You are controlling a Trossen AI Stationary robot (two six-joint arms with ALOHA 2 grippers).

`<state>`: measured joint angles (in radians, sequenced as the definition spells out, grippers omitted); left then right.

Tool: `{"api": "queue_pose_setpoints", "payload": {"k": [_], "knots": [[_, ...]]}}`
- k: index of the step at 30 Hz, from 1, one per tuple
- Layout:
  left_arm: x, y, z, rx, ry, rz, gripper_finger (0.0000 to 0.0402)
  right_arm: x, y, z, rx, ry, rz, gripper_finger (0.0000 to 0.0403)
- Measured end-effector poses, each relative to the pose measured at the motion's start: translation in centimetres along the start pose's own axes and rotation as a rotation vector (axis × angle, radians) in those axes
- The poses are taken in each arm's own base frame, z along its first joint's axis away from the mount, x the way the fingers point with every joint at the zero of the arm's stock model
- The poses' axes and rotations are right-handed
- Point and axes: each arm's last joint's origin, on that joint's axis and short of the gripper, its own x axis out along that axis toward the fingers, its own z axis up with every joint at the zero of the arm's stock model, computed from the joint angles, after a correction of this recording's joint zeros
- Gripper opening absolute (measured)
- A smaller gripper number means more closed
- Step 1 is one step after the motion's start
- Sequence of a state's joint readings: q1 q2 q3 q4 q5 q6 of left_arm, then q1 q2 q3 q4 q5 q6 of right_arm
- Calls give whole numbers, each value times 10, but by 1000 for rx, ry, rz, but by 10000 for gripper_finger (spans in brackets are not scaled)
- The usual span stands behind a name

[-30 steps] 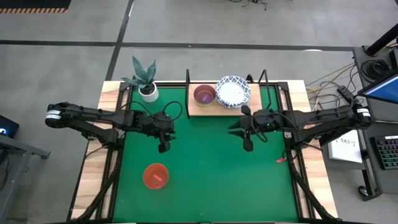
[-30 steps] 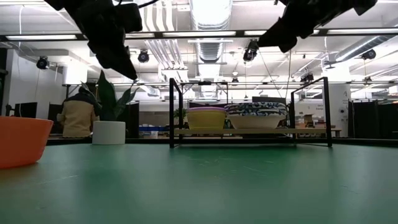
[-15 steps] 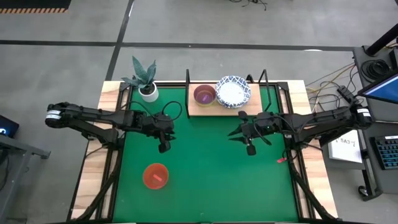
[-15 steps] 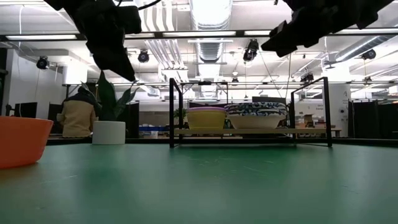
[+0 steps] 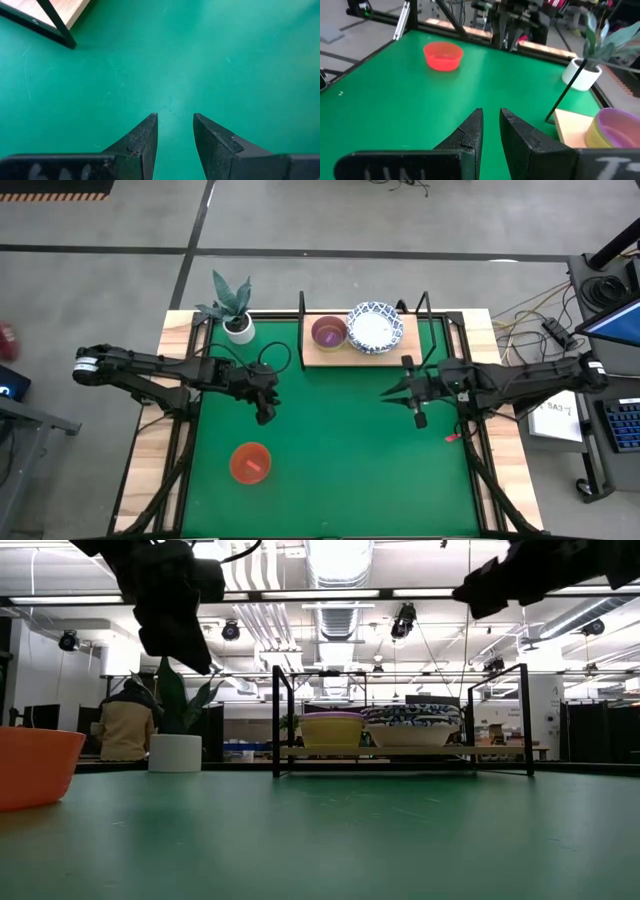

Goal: Place and stack bowls onto a shelf
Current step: Stack the orange bowl into the purple bowl on the shelf

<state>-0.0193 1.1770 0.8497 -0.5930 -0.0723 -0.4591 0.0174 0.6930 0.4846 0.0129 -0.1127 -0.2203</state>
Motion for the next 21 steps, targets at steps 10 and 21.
{"api": "queue_pose_setpoints", "payload": {"k": [10, 21], "knots": [[0, 0, 0, -73, -4, 3, 134, -14, 3, -5, -38, -51, -9, 52], [-1, -13, -7, -127, 70, -111, 205, -20, 4, -7, -50, -77, -15, 52]]}}
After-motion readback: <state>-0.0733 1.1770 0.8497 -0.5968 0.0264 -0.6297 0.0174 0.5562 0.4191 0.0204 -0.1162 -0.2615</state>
